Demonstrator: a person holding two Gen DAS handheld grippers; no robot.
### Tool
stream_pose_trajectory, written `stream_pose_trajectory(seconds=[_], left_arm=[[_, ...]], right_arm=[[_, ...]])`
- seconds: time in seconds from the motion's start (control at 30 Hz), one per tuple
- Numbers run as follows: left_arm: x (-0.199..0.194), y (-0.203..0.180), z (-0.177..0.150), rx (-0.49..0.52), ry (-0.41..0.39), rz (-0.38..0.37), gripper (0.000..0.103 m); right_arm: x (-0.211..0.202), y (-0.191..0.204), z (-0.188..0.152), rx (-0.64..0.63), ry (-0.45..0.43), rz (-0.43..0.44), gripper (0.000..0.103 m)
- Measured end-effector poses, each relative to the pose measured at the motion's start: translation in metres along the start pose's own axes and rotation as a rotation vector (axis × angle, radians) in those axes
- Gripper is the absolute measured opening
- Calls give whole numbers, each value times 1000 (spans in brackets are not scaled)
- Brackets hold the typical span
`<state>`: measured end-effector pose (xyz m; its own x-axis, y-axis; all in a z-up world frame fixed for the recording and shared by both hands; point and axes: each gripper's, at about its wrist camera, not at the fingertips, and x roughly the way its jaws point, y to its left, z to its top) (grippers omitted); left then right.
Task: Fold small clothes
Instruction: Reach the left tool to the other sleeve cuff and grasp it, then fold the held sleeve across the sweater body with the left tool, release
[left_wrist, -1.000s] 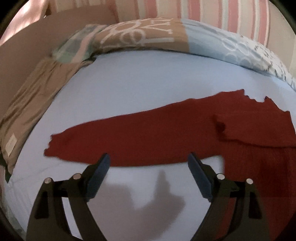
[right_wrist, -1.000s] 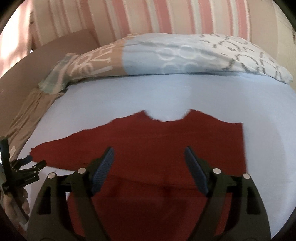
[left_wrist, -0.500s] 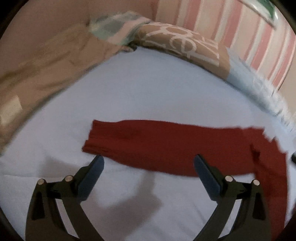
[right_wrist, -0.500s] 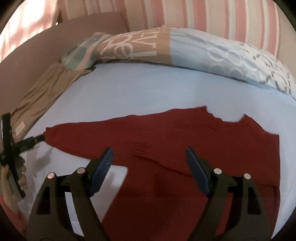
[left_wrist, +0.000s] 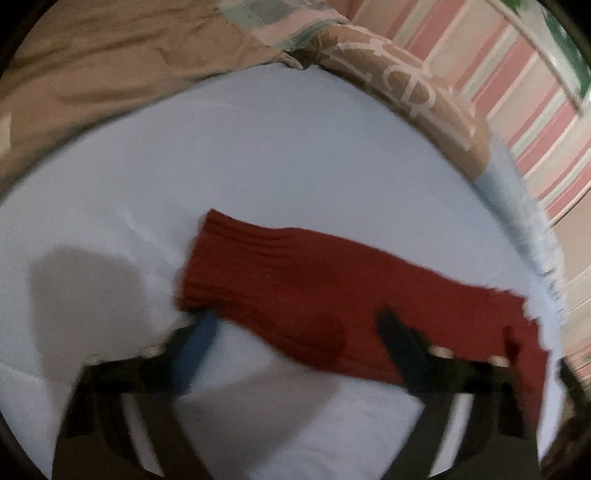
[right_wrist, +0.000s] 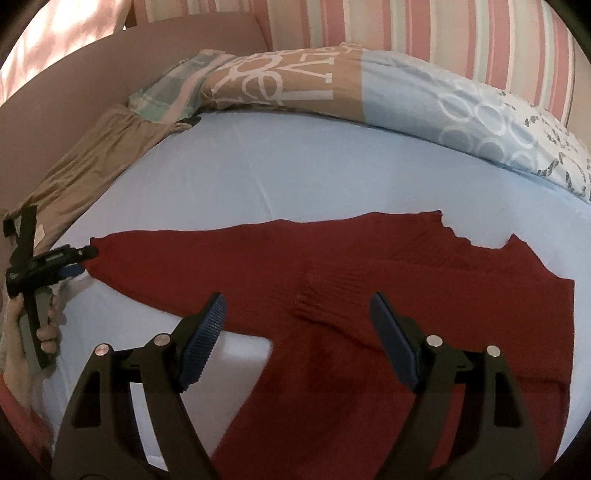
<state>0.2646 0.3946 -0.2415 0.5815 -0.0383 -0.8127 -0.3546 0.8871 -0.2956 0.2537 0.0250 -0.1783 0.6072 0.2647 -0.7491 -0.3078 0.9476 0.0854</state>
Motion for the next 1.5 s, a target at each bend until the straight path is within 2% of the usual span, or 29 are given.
stream_pose_trajectory(seconds=[0.03, 0.17, 0.2, 0.3, 0.37, 0.47, 0.57, 0.6, 0.77, 1.1, 1.23, 1.37, 1.5], left_arm=[[3, -1, 1, 20, 6, 29, 46], [6, 0, 2, 40, 5, 37, 25], [5, -1, 2, 45, 5, 28, 16], [-2, -17, -3, 110, -26, 68, 14], [-7, -29, -4, 153, -42, 69, 14], [-20, -54, -6, 212, -65, 31, 13], [-27, -86, -7, 261, -65, -37, 13], [-27, -102, -9, 277, -53, -78, 13], [-18, -181, -28, 367, -22, -175, 13], [-1, -381, -83, 546, 43, -442, 13], [11, -436, -118, 610, 98, -491, 13], [34, -473, -147, 645, 171, -520, 13], [44, -509, -181, 707, 195, -515, 13]], right_arm=[[0, -3, 0, 0, 2, -1, 80], [-3, -20, -3, 21, 12, -6, 80], [-3, -24, -4, 25, 15, -9, 79], [-5, -40, -7, 38, 16, -20, 78], [-8, -52, -9, 64, 12, -18, 78], [-9, -69, -12, 94, 12, -19, 77], [-13, -91, -17, 140, 5, -26, 76], [-16, -102, -19, 166, -1, -28, 76], [-29, -150, -31, 271, -10, -47, 76], [-74, -248, -62, 385, -38, -135, 76], [-85, -287, -76, 456, -48, -169, 76], [-96, -310, -90, 461, -62, -213, 76], [-99, -335, -104, 509, -58, -232, 76]])
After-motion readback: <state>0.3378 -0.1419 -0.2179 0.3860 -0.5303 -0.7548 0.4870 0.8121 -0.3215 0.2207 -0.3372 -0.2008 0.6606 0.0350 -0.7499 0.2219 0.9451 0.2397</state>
